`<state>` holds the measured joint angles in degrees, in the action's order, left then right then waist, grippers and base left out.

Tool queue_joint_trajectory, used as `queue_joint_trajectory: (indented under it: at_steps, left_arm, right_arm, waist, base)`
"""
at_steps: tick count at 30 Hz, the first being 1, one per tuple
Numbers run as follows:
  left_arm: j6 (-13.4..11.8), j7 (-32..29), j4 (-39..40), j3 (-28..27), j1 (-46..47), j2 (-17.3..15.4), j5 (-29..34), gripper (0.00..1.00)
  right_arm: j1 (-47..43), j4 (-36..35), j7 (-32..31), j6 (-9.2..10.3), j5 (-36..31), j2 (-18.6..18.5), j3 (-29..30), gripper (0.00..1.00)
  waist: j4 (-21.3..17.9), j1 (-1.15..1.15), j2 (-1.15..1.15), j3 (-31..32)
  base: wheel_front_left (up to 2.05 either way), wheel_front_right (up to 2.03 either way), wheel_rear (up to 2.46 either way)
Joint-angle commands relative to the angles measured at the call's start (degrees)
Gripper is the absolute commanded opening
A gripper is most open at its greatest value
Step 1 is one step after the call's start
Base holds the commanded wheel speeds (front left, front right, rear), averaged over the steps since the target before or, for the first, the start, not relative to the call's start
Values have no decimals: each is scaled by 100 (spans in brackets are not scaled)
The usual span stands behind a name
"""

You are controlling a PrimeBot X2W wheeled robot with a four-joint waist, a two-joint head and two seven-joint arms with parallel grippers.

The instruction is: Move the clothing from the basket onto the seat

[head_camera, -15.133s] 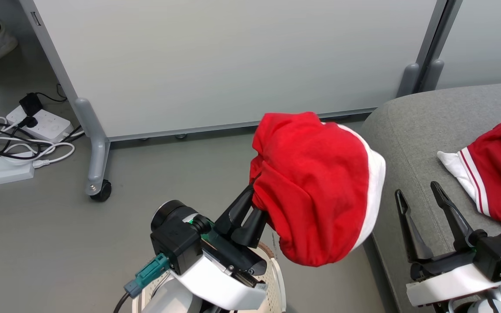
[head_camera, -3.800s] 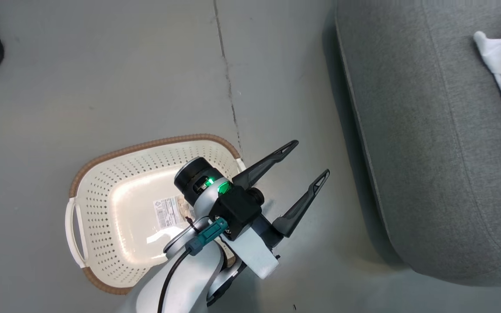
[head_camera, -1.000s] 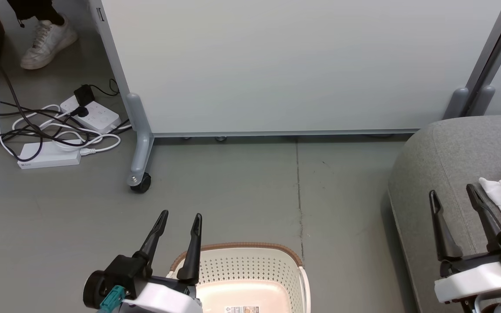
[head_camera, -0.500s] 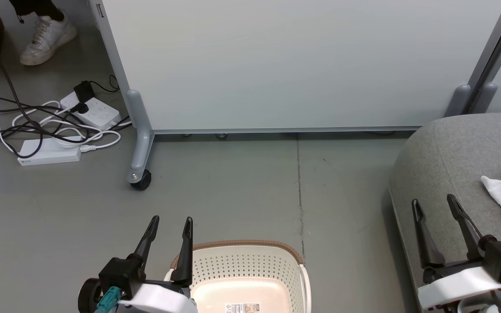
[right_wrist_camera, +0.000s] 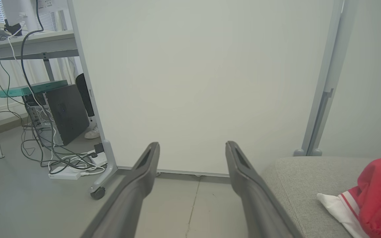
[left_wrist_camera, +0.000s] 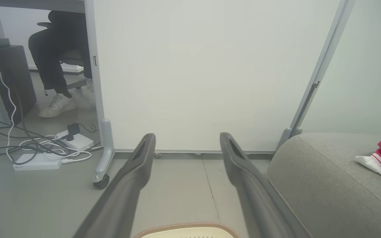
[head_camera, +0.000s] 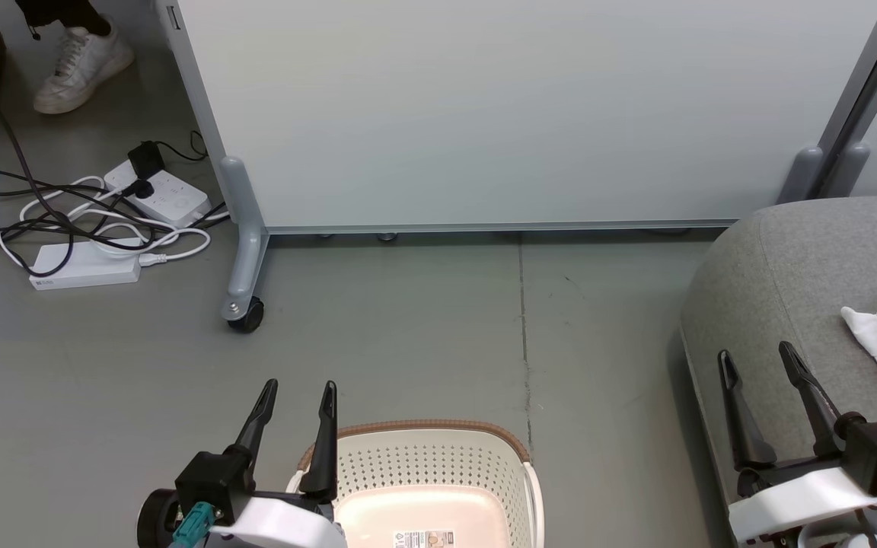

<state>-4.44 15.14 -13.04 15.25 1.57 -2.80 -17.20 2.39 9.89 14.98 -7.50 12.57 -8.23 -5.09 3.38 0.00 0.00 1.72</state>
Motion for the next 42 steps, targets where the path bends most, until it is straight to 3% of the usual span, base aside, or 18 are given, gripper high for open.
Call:
queue_joint_trajectory:
  at_steps: [1, 21, 37, 38, 42]
  left_arm:
    - [-21, 1, 17, 4, 33, -21, 21, 100]
    - [332, 1, -166, 55, 34, -22, -247, 100]
    - [464, 1, -255, -44, 62, -22, -586, 100]
    - [447, -1, -259, -19, 1, 1, -570, 0]
    - [444, -2, -445, 15, -130, 7, -568, 0]
  right_arm:
    - [25, 6, 15, 1, 12, -28, 15, 100]
    - [-22, -80, 15, 0, -32, -64, -12, 100]
    - [51, -67, 15, 0, -34, -47, -84, 100]
    - [4, -56, 0, 1, -8, -19, -89, 0]
    - [-149, 137, -12, 1, 2, 77, -124, 0]
  waist:
    - [-9, 0, 0, 1]
    - [3, 0, 0, -44]
    - [-9, 0, 0, -85]
    - [-9, 0, 0, -85]
    - [-9, 0, 0, -87]
  base:
    - [0, 0, 0]
    - [0, 0, 0]
    - [0, 0, 0]
    - [0, 0, 0]
    - [0, 0, 0]
